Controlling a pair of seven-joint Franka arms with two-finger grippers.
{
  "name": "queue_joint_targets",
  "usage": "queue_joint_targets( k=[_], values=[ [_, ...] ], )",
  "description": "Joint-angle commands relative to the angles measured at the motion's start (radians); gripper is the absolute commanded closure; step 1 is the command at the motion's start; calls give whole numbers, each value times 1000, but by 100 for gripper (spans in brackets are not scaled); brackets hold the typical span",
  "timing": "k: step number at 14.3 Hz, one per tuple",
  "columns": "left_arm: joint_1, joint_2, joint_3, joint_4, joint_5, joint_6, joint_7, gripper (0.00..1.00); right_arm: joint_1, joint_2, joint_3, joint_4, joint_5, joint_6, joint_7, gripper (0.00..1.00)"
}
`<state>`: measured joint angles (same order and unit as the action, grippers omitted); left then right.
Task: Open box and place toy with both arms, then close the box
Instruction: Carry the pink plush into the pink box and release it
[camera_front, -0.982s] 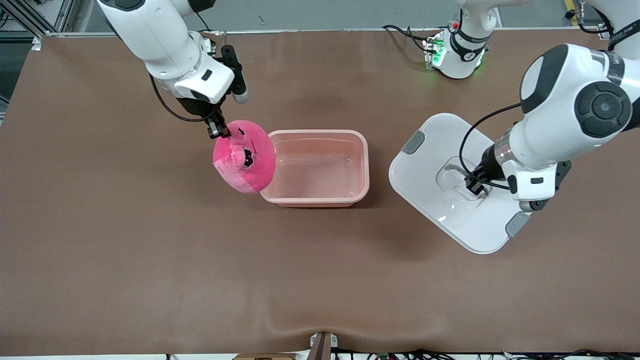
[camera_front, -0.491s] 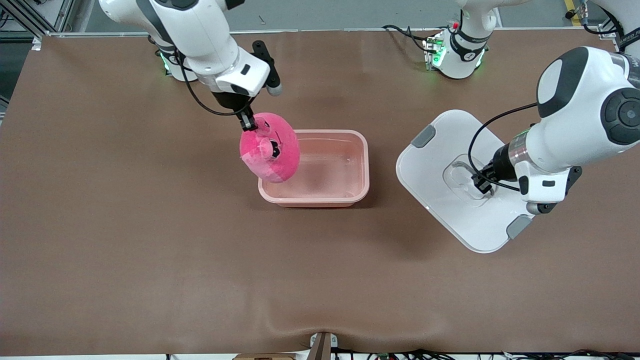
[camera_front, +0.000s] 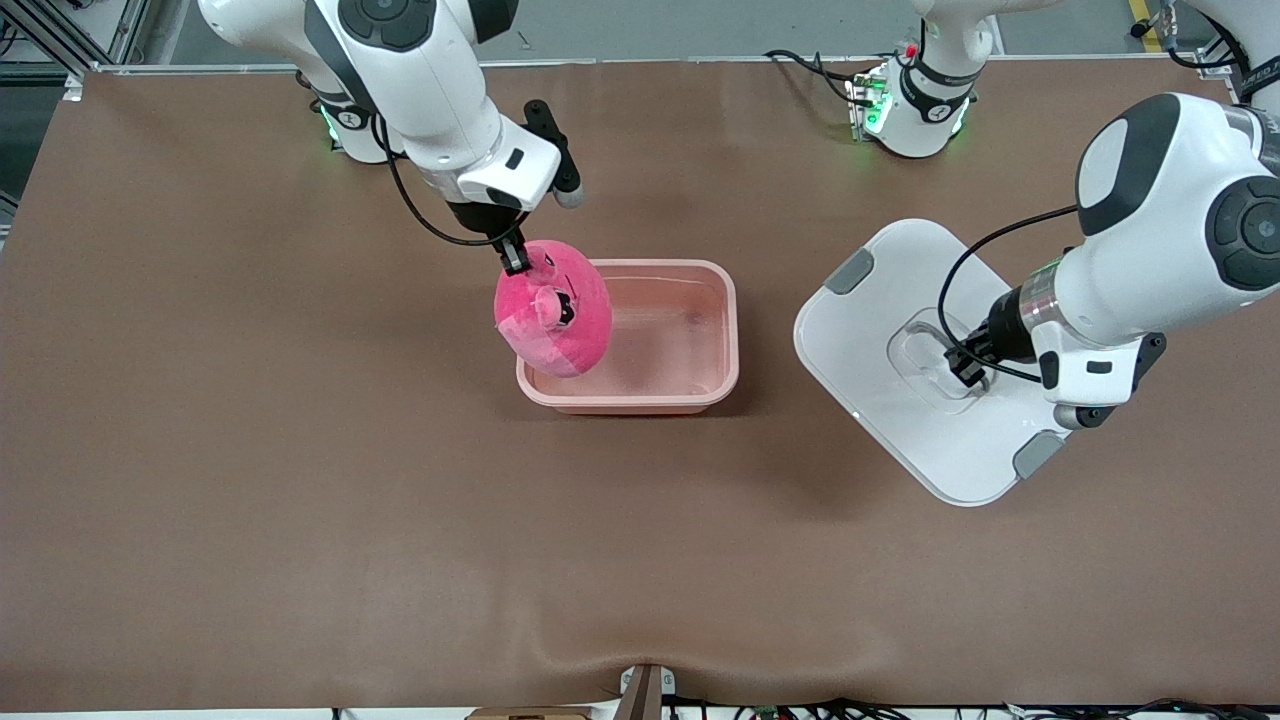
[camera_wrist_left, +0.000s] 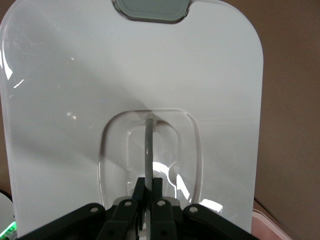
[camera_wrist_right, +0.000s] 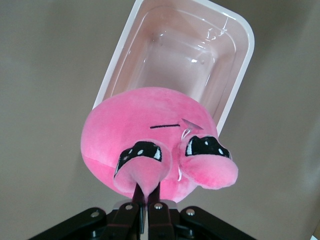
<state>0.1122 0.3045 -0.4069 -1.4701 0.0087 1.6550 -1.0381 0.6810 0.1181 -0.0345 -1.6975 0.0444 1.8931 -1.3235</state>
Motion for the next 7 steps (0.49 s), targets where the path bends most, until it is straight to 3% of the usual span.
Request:
queue_joint_targets(
  k=[1, 5, 6, 7],
  values=[
    [17, -27, -7, -7, -19, -17, 24, 100, 14, 3, -12, 4, 11, 11, 6, 100],
    [17, -30, -7, -7, -19, -17, 21, 100, 29, 6, -13, 7, 0, 8, 6, 100],
    [17, -30, -7, -7, -19, -17, 18, 100, 29, 8, -13, 7, 0, 8, 6, 83],
    [17, -30, -7, -7, -19, -17, 13, 100, 28, 9, -13, 5, 0, 9, 4, 55]
  ],
)
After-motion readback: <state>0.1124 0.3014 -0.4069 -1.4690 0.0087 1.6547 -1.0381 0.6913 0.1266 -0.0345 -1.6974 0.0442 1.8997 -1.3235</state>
